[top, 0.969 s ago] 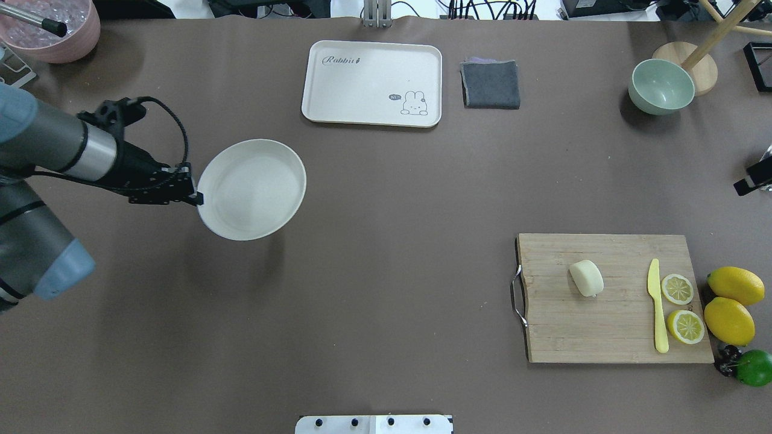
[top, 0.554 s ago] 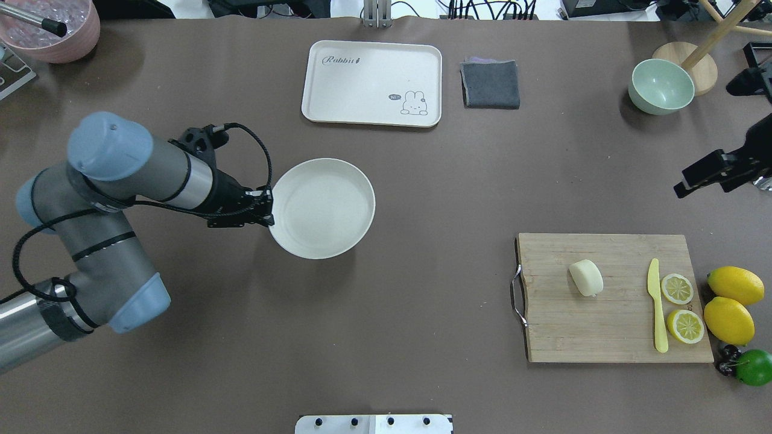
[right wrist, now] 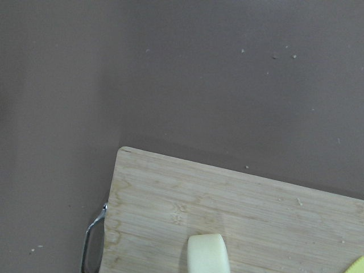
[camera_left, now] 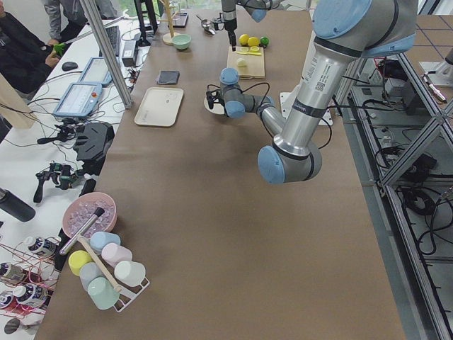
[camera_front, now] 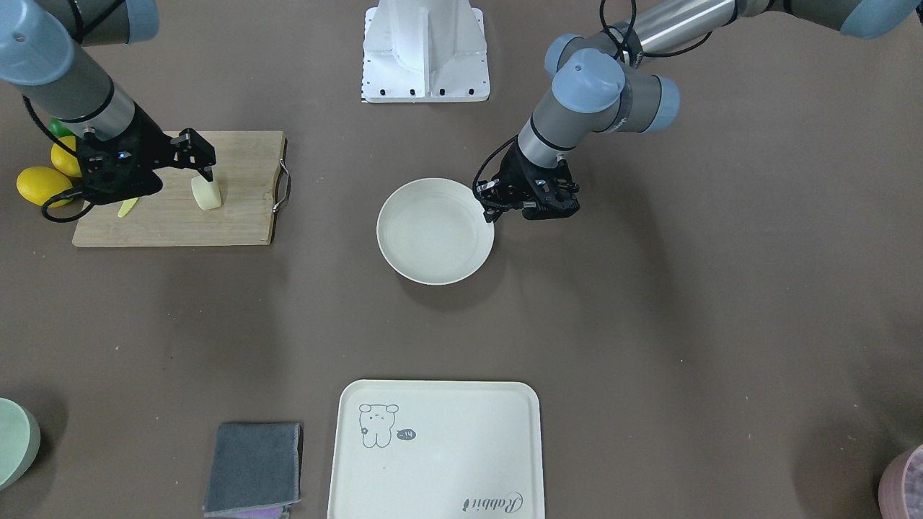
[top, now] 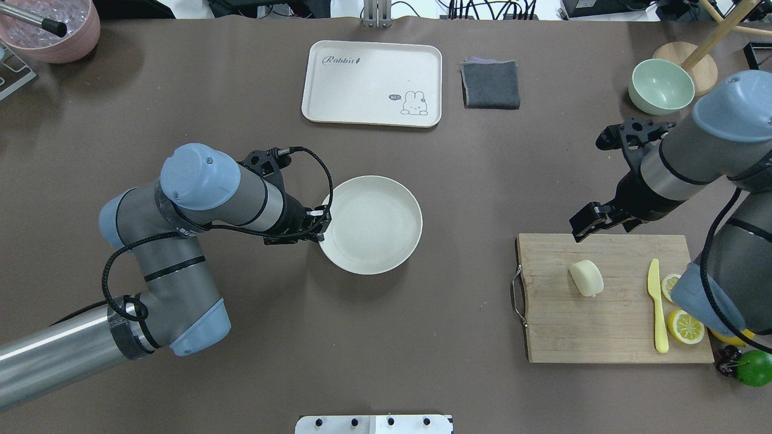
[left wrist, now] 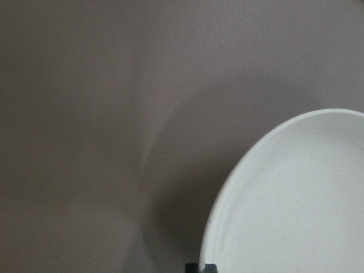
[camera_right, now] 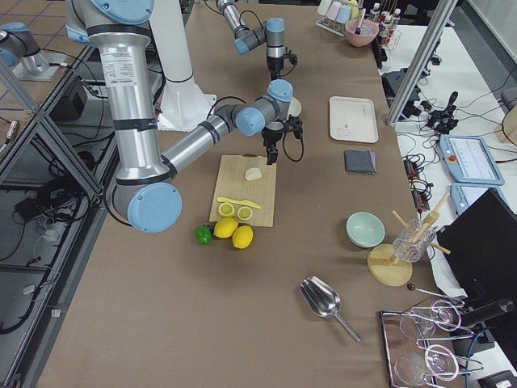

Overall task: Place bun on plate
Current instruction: 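Grasp the pale yellow bun with right gripper while left gripper holds plate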

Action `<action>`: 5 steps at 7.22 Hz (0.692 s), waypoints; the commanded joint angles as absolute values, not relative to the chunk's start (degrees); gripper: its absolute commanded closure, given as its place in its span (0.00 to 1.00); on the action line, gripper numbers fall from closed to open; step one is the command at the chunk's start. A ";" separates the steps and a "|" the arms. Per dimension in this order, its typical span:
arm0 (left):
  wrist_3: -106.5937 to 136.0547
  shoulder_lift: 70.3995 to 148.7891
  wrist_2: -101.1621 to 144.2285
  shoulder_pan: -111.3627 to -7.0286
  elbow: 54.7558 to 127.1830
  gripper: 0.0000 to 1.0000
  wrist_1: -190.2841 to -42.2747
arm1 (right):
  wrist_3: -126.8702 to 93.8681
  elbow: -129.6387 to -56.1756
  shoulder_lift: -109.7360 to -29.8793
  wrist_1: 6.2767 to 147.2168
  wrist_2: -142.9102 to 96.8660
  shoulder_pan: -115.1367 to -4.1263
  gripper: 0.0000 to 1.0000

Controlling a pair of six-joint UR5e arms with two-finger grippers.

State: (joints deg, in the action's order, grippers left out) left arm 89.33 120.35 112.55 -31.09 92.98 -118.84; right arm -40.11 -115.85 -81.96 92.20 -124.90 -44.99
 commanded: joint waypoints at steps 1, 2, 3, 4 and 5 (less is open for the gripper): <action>89.56 120.76 111.01 -30.06 92.64 1.00 -118.83 | -40.25 -114.53 -81.91 92.20 -121.39 -40.36 0.00; 90.00 120.76 110.92 -29.97 92.64 1.00 -118.83 | -40.34 -113.30 -82.00 92.20 -121.29 -39.38 0.01; 90.17 120.67 110.92 -29.97 92.72 1.00 -118.83 | -40.25 -111.81 -82.00 92.20 -121.20 -38.85 0.03; 90.18 120.59 110.31 -29.71 92.72 1.00 -118.83 | -39.99 -111.10 -82.00 92.20 -121.20 -38.76 0.06; 90.18 120.59 109.78 -29.36 92.64 1.00 -118.83 | -39.73 -109.88 -81.91 92.20 -121.20 -38.59 0.11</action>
